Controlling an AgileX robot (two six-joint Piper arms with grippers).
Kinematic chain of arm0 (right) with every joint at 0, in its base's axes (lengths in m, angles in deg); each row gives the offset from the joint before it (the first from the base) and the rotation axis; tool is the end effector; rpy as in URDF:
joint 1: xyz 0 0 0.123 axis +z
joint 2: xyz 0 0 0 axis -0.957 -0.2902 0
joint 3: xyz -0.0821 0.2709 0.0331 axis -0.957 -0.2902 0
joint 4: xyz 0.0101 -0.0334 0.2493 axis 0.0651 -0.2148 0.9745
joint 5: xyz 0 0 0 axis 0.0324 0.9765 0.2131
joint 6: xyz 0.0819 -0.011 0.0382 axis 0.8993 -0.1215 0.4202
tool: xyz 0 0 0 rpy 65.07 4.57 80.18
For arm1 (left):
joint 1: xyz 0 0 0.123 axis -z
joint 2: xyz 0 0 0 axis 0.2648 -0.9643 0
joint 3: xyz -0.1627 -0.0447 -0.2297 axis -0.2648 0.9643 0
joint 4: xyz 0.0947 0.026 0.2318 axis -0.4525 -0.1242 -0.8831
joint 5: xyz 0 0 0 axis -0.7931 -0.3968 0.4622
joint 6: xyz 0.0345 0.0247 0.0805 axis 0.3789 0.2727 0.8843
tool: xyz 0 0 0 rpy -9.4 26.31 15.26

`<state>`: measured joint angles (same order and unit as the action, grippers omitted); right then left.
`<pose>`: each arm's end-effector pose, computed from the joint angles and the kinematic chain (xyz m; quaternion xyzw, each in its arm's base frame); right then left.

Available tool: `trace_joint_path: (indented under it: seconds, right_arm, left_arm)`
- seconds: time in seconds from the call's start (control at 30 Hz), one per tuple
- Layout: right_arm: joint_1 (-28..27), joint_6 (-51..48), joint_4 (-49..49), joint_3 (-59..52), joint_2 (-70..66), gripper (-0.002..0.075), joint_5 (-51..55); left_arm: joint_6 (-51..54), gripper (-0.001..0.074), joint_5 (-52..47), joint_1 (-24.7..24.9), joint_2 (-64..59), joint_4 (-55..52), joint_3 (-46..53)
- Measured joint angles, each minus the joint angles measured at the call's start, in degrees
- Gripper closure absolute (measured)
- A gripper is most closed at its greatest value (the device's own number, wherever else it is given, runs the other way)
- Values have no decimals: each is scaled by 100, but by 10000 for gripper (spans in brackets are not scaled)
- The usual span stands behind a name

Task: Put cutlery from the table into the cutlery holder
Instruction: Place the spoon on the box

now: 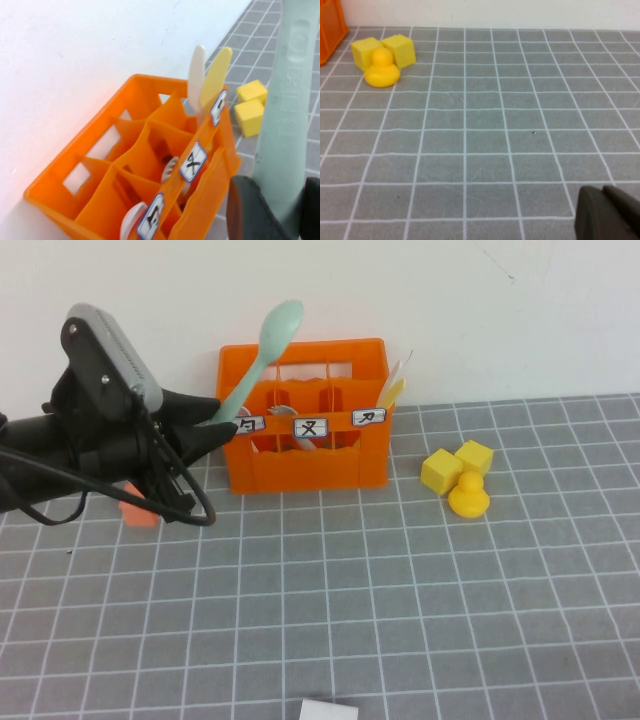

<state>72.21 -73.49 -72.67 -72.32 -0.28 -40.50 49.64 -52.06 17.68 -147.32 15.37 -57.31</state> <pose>0.0531 -0.0013 0.1744 -0.0129 0.7956 -0.0233 0.6052 0.3089 -0.0740 0.2830 0.4205 0.6839 -0.1587 0.5747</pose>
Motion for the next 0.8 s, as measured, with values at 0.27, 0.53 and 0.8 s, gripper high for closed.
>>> trace_joint_path:
  seconds: [0.27,0.53,0.8]
  right_arm:
    - [0,0,0,0,0,729,0]
    - [0,0,0,0,0,729,0]
    - [0,0,0,0,0,729,0]
  left_arm:
    - [136,555,330,0,-156,76,22]
    - [-5,555,-13,-4,-176,93,22]
    - [-561,555,-521,-4,-176,93,22]
